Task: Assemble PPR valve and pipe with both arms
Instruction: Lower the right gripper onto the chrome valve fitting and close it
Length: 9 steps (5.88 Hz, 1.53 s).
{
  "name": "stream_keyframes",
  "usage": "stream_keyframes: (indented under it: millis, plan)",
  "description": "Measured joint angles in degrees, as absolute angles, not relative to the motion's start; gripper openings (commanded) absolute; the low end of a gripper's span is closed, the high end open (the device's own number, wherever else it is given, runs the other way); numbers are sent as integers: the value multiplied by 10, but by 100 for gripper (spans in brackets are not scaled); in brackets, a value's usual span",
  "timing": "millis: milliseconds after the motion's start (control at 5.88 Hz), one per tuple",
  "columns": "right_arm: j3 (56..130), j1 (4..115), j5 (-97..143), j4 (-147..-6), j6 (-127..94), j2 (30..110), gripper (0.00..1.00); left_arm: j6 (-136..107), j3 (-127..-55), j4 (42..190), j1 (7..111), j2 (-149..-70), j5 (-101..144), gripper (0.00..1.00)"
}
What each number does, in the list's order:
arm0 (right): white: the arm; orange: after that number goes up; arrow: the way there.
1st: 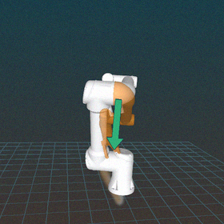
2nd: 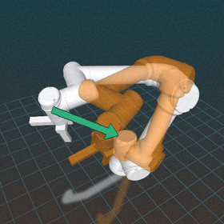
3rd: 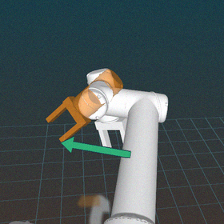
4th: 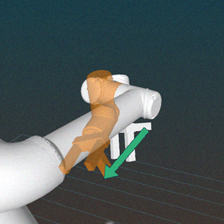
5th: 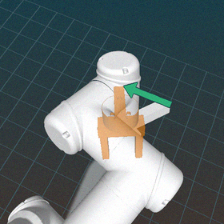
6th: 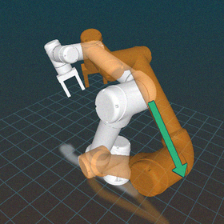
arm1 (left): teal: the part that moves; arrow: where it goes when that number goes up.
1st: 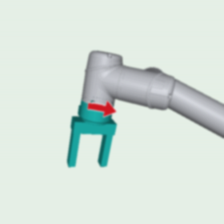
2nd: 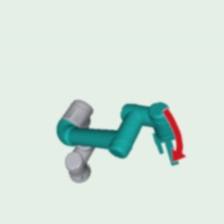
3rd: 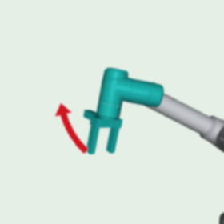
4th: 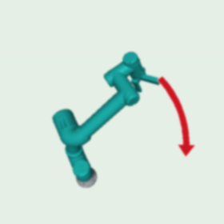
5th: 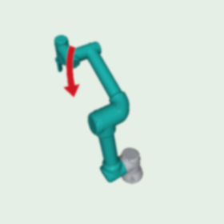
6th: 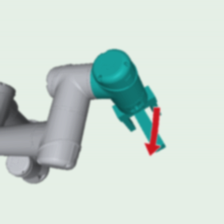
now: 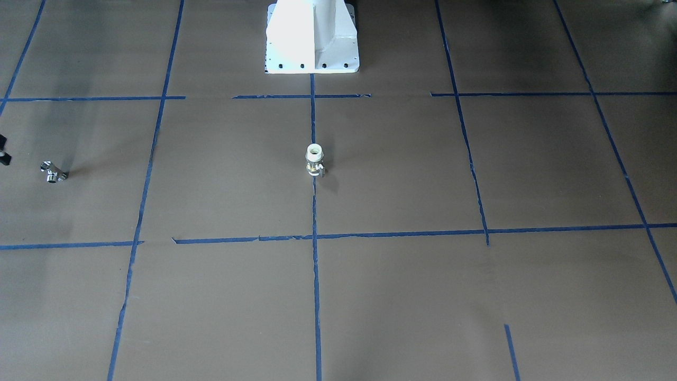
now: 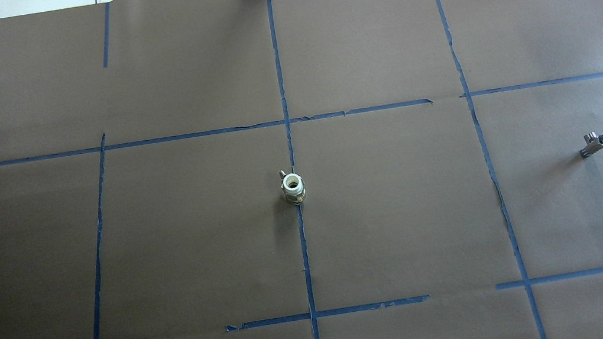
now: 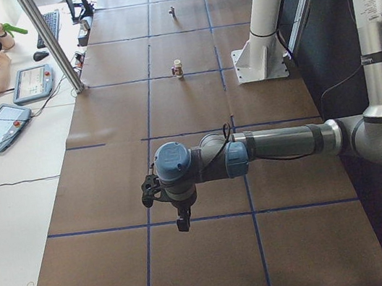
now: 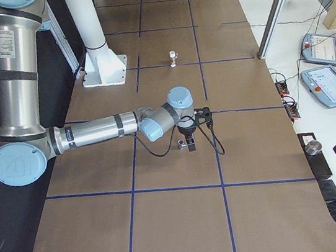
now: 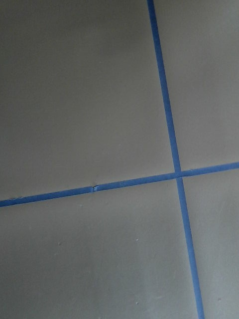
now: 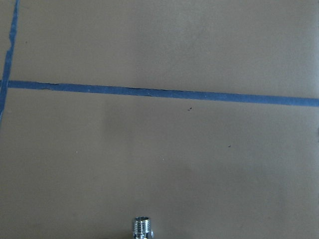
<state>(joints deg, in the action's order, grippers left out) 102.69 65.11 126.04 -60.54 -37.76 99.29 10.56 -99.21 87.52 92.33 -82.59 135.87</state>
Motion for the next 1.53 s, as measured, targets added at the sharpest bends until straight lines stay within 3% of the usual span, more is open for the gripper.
stream_keyframes:
  millis: [510, 1529]
  plan:
    - [1022, 585, 1216, -540, -532, 1020, 99, 105, -993, 875, 924, -825, 1359, 100]
    - [1013, 525, 1177, -538, -540, 1014, 95, 107, -994, 875, 924, -824, 1359, 100]
